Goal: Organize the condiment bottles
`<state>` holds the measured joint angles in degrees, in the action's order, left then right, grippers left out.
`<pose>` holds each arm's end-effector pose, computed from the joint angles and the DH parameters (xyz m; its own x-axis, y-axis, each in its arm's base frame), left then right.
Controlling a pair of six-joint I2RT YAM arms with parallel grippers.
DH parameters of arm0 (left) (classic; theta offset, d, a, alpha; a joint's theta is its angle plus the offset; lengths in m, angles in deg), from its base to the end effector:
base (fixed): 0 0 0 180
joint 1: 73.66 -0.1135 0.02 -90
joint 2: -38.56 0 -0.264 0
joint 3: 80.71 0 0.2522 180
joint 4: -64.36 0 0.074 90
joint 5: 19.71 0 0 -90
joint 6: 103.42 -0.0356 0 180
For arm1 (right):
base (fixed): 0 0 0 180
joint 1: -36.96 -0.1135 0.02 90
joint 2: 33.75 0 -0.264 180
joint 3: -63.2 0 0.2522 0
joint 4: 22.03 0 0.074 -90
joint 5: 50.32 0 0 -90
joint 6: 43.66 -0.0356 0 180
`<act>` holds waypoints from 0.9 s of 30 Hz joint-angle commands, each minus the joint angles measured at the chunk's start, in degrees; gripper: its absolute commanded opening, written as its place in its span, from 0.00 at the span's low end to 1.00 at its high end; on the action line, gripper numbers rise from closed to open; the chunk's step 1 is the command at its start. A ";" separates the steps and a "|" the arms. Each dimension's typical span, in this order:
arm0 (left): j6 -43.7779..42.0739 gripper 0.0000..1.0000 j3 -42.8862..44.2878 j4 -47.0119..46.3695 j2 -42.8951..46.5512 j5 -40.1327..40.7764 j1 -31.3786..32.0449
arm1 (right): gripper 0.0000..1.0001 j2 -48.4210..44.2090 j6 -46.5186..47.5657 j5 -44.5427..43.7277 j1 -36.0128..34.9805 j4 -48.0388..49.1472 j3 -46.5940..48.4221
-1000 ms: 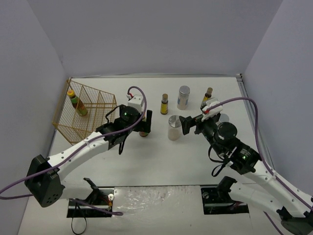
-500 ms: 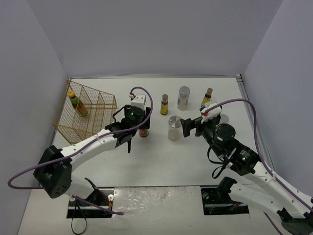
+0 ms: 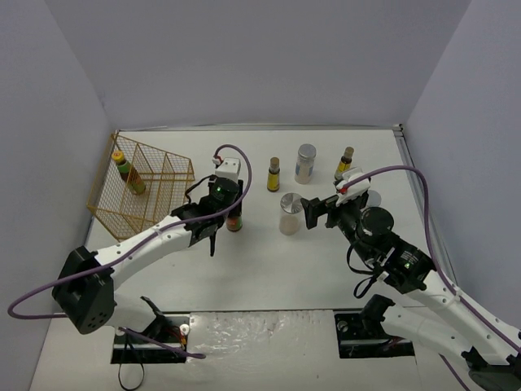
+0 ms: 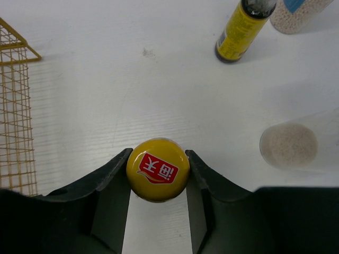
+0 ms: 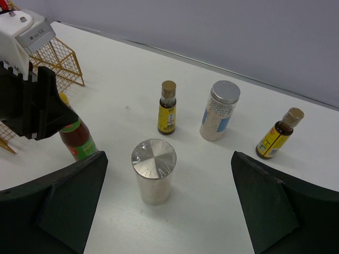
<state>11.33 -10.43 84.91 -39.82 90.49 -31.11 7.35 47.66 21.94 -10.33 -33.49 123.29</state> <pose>0.2373 -0.2011 0.2851 -0.4930 -0.0808 -0.8663 0.2257 0.9497 -0.2171 0.1209 0.1150 0.3833 0.1003 0.0763 -0.9920 -0.4928 0.8700 0.0171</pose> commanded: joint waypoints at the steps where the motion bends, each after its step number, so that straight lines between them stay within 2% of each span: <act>1: -1.04 0.00 13.08 10.09 9.80 6.95 -0.40 | 1.00 -1.02 -0.40 -0.74 0.09 3.69 0.32; 6: -2.13 0.00 26.10 21.46 12.28 7.91 -4.99 | 1.00 -1.19 -0.28 -0.19 0.09 3.49 0.62; 14: -5.36 0.00 40.41 30.91 12.36 9.26 -20.18 | 1.00 -1.19 -0.44 0.48 0.09 3.49 0.87; 17: -5.23 0.00 42.93 31.89 11.32 8.69 -27.90 | 1.00 -1.21 -0.45 0.79 0.09 3.48 0.86; 23: -4.07 0.00 45.66 31.32 7.92 5.72 -39.32 | 1.00 -1.55 -0.70 1.47 0.09 3.16 0.70; 27: -3.29 0.00 44.86 29.13 7.37 5.37 -44.66 | 1.00 -1.64 -0.89 2.10 0.09 3.05 0.43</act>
<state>7.08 31.07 122.18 -33.32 96.26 -70.80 6.15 47.55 23.07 -10.33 -33.53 123.29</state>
